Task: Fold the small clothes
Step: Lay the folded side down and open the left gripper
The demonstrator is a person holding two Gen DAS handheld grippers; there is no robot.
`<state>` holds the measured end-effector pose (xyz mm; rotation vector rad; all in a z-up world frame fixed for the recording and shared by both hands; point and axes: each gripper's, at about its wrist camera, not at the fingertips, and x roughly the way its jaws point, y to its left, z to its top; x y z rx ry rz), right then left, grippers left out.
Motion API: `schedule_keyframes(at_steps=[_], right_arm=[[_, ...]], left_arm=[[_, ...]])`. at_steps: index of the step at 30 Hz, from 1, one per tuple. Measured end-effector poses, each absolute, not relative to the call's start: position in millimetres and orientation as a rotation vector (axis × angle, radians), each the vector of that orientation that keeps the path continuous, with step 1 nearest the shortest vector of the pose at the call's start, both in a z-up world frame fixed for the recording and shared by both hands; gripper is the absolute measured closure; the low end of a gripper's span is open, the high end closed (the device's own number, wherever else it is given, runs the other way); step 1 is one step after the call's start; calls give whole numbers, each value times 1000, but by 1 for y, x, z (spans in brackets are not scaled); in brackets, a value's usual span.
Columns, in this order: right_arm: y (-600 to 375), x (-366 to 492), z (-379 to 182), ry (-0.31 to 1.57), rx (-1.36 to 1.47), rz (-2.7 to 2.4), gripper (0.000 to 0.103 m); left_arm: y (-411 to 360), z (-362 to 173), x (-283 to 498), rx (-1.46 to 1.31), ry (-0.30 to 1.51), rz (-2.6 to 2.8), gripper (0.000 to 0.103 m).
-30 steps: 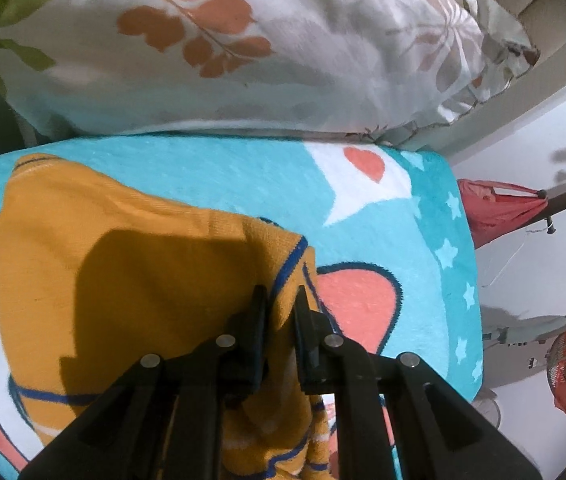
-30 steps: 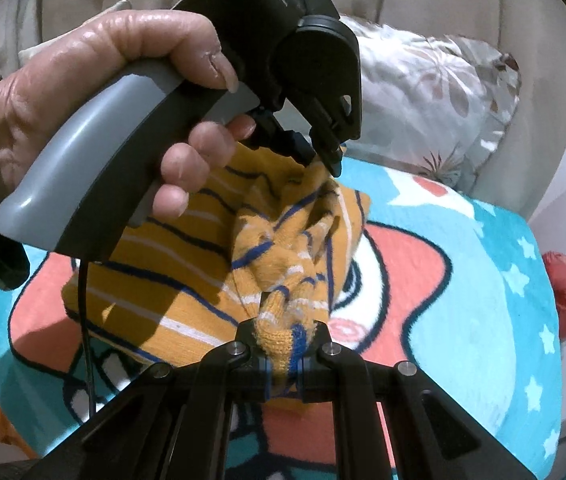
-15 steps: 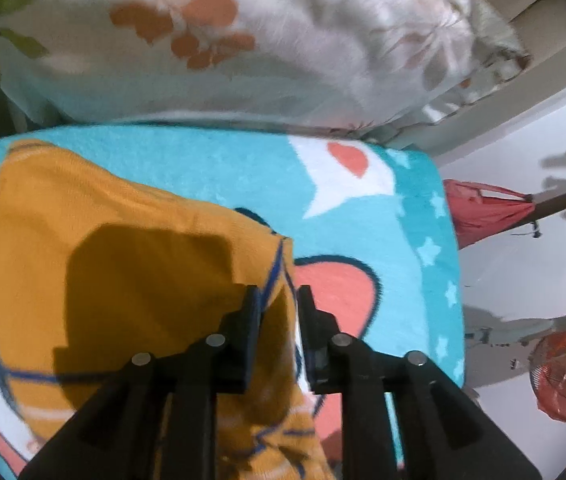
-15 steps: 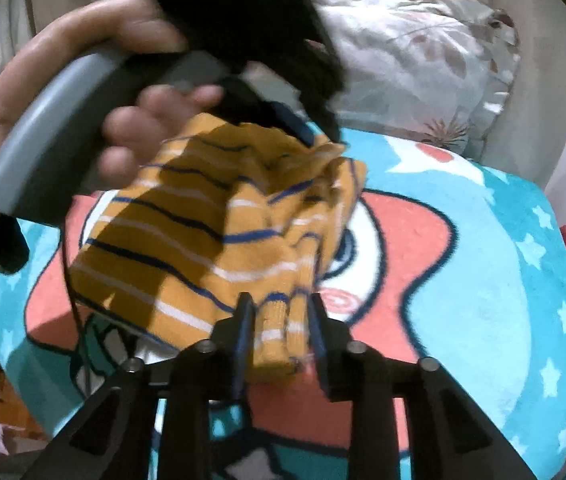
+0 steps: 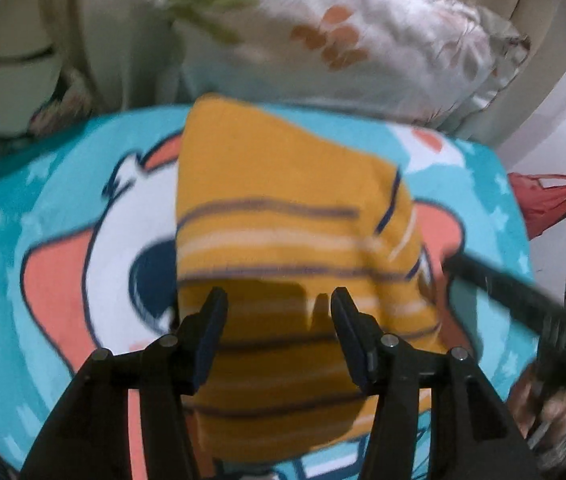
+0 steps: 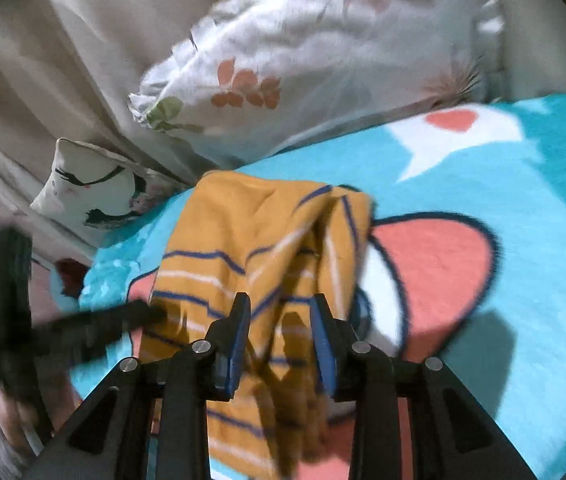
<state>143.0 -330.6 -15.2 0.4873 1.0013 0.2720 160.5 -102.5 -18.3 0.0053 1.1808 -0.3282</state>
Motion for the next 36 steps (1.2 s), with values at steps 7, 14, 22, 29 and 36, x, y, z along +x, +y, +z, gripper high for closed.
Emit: schedule_keyframes(at_steps=[7, 14, 22, 29, 36], right_arm=[[-312, 174, -43, 1095, 556, 345, 81], [-315, 179, -32, 1080, 428, 247, 96], [-329, 192, -62, 1139, 253, 17, 103], [-377, 179, -32, 1060, 432, 43, 100], [-318, 184, -13, 1038, 577, 415, 99]], left_arm=[[-97, -33, 138, 55, 1170, -237, 39], [-93, -44, 139, 29, 1206, -229, 36], [-94, -59, 135, 44, 1247, -214, 30], [-87, -64, 134, 4, 1252, -225, 30], [-88, -65, 133, 12, 1240, -220, 29]])
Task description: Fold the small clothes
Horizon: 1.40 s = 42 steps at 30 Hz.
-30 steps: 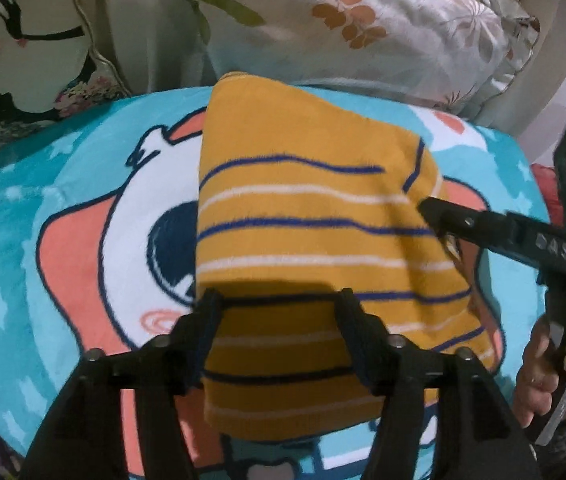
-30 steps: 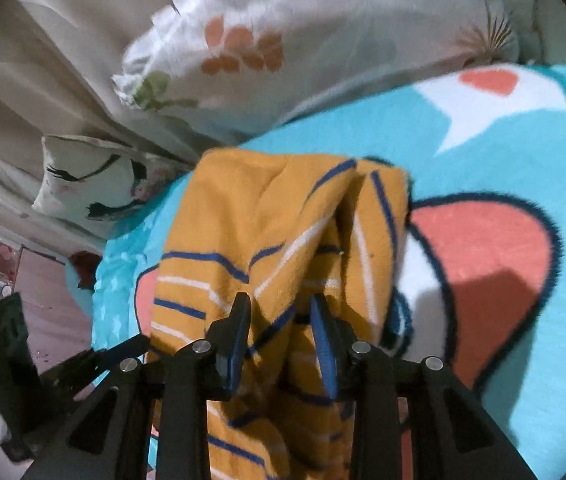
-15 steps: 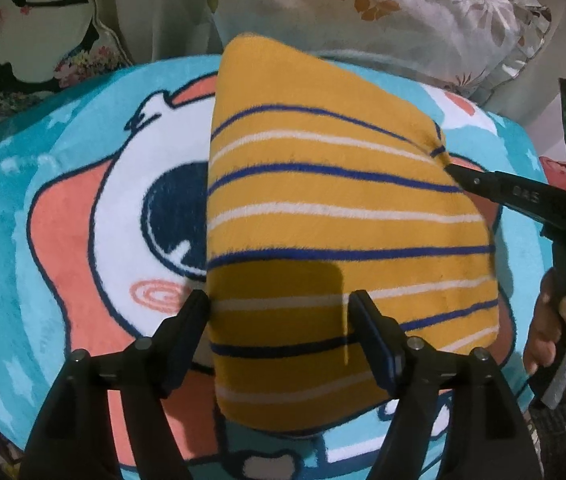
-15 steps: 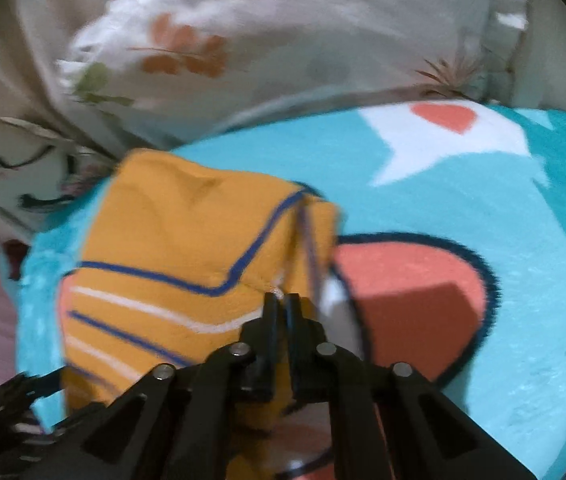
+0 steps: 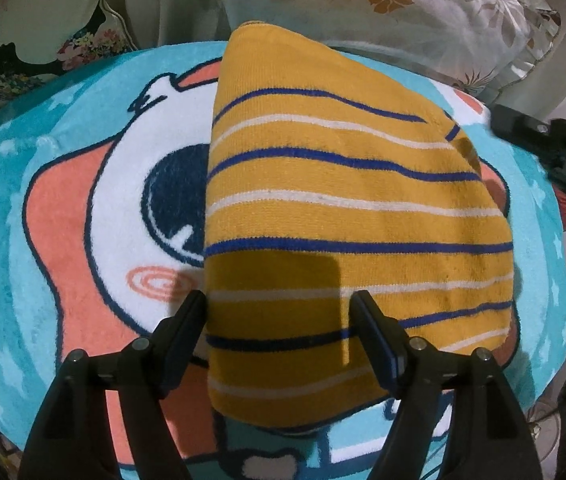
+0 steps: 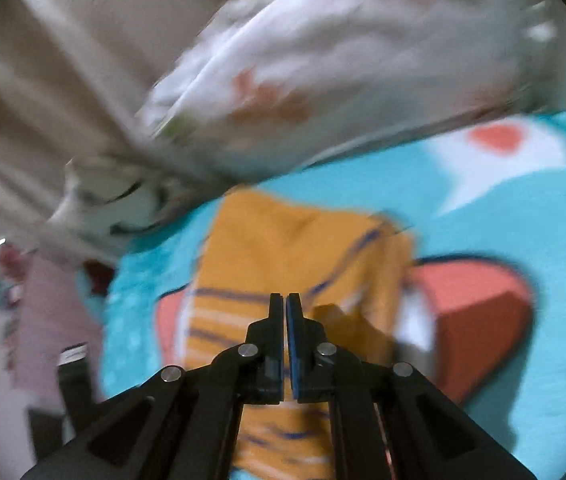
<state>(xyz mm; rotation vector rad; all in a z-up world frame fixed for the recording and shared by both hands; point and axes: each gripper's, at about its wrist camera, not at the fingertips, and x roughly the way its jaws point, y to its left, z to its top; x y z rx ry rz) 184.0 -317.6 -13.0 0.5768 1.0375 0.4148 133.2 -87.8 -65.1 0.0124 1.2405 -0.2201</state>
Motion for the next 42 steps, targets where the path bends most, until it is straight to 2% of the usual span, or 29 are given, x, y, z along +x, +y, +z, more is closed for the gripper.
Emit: schedule_keyframes(at_steps=[2, 4, 7, 16, 23, 25, 27, 34, 42], right_arm=[[-299, 193, -36, 1111, 605, 479, 99], [-293, 199, -58, 1174, 519, 389, 103], [-304, 210, -68, 1159, 522, 354, 103], [-284, 227, -50, 1132, 228, 264, 103], [-306, 207, -25, 1079, 308, 195, 102], [-305, 193, -13, 1049, 327, 223, 96], [-298, 175, -5, 1025, 330, 264, 96], [-276, 128, -29, 1069, 240, 306, 98], [-288, 121, -42, 1097, 264, 280, 99]], left_arm=[[-87, -67, 132, 18, 1248, -219, 29], [-88, -68, 130, 24, 1254, -218, 28], [-89, -71, 127, 21, 1254, -223, 27], [-81, -74, 124, -25, 1258, -226, 23], [-64, -29, 119, -78, 1146, -285, 23], [-61, -25, 131, -71, 1124, -260, 23], [-56, -26, 152, -67, 1117, -220, 23], [-62, -62, 190, -4, 1211, -175, 22], [-58, -52, 177, -42, 1201, -180, 23]])
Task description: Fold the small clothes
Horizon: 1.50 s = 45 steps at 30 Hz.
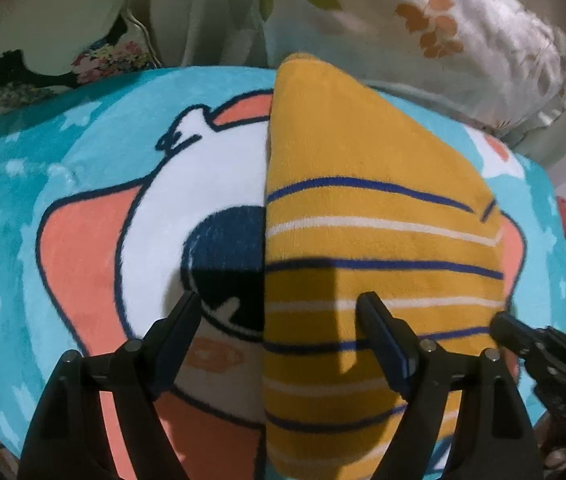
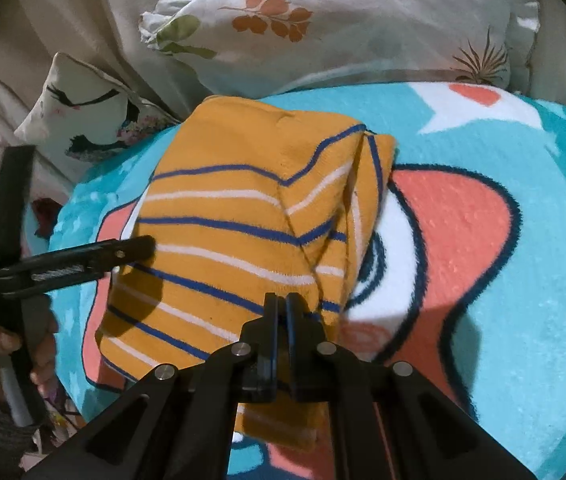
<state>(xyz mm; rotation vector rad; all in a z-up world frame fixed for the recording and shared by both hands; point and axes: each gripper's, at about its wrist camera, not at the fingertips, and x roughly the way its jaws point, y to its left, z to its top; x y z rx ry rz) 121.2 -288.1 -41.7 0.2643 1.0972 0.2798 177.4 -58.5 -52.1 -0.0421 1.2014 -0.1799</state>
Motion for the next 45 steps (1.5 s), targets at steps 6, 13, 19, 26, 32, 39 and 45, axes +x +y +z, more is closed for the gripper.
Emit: schedule_keyframes(at_steps=[6, 13, 19, 26, 32, 39, 45], right_arm=[[-291, 117, -39, 1090, 275, 284, 99], [-294, 112, -45, 1095, 290, 308, 98], [-290, 112, -49, 1090, 288, 286, 98], [-291, 109, -60, 1072, 327, 270, 99], [-296, 107, -63, 1066, 384, 253, 100], [-283, 104, -60, 1046, 302, 209, 100], [-274, 104, -58, 1038, 236, 177, 100]], left_arm=[[-46, -39, 123, -82, 1136, -211, 23], [-44, -40, 56, -28, 1083, -210, 23], [-71, -64, 55, 89, 1080, -241, 23], [-64, -72, 90, 99, 1077, -123, 23], [-34, -79, 89, 61, 1101, -75, 23], [-18, -81, 91, -16, 1152, -103, 23], [10, -83, 82, -25, 1195, -38, 26]])
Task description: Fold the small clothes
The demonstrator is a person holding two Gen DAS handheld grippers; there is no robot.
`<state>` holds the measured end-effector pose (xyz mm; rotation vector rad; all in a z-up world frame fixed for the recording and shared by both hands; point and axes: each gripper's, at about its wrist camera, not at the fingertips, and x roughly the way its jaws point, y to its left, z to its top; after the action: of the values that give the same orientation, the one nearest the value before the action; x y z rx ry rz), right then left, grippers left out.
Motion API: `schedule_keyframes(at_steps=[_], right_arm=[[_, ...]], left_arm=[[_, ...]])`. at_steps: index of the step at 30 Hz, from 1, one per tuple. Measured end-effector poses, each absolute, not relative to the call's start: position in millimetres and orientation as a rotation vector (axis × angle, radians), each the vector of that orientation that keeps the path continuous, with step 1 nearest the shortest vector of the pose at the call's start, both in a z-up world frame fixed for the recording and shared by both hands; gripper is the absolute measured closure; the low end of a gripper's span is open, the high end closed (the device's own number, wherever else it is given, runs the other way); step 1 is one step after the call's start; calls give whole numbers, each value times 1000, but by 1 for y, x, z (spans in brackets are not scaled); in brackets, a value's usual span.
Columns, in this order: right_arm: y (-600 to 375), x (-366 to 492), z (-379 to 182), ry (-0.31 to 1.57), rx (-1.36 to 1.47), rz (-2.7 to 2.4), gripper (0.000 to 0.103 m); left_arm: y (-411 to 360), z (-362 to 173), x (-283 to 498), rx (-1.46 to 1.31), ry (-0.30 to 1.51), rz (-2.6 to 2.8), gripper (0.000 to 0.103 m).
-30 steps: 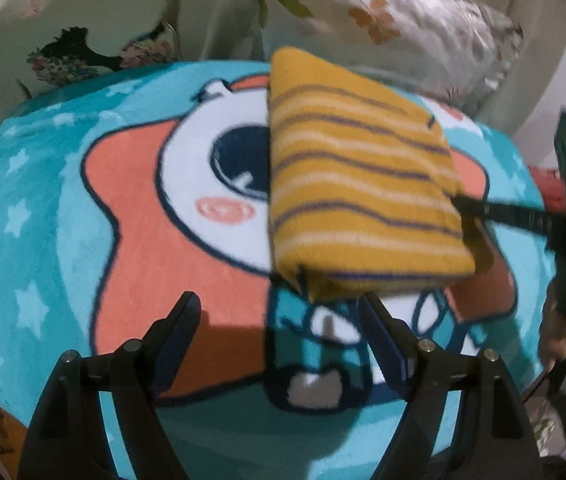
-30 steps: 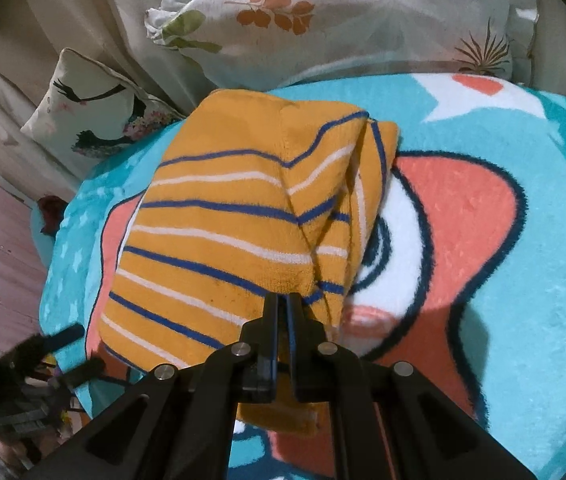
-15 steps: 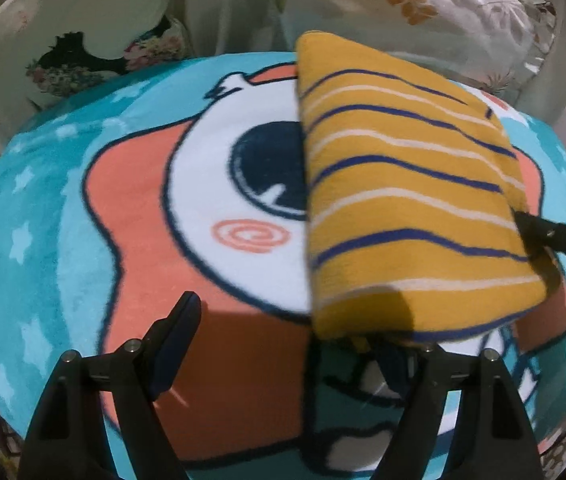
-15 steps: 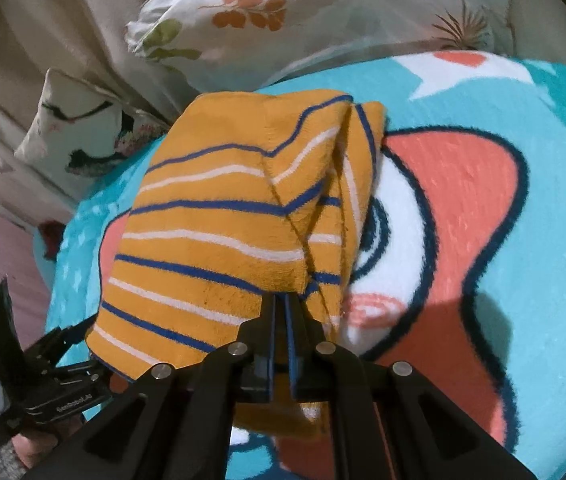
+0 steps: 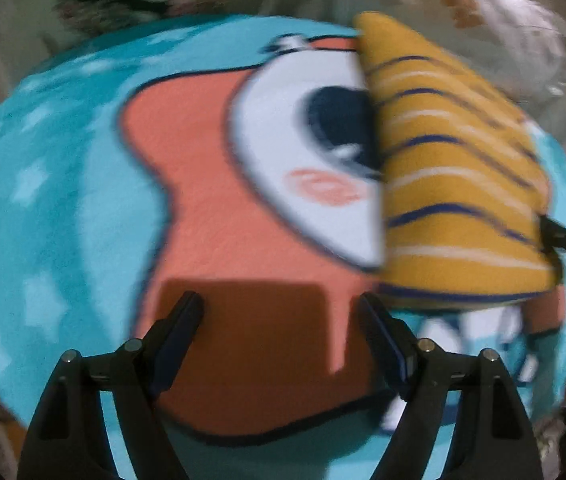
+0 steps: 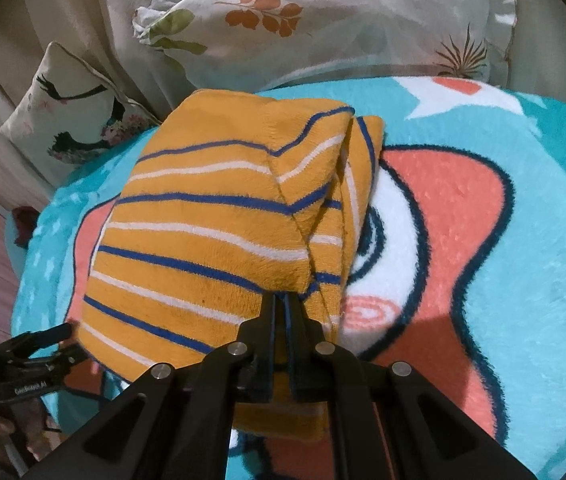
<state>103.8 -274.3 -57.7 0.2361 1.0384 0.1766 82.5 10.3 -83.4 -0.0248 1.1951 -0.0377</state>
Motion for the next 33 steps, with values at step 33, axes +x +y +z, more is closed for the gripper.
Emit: schedule_keyframes(at_steps=[33], right_arm=[[-255, 169, -36, 1117, 70, 107, 69]], left_arm=[[-35, -69, 123, 43, 1233, -148, 20]])
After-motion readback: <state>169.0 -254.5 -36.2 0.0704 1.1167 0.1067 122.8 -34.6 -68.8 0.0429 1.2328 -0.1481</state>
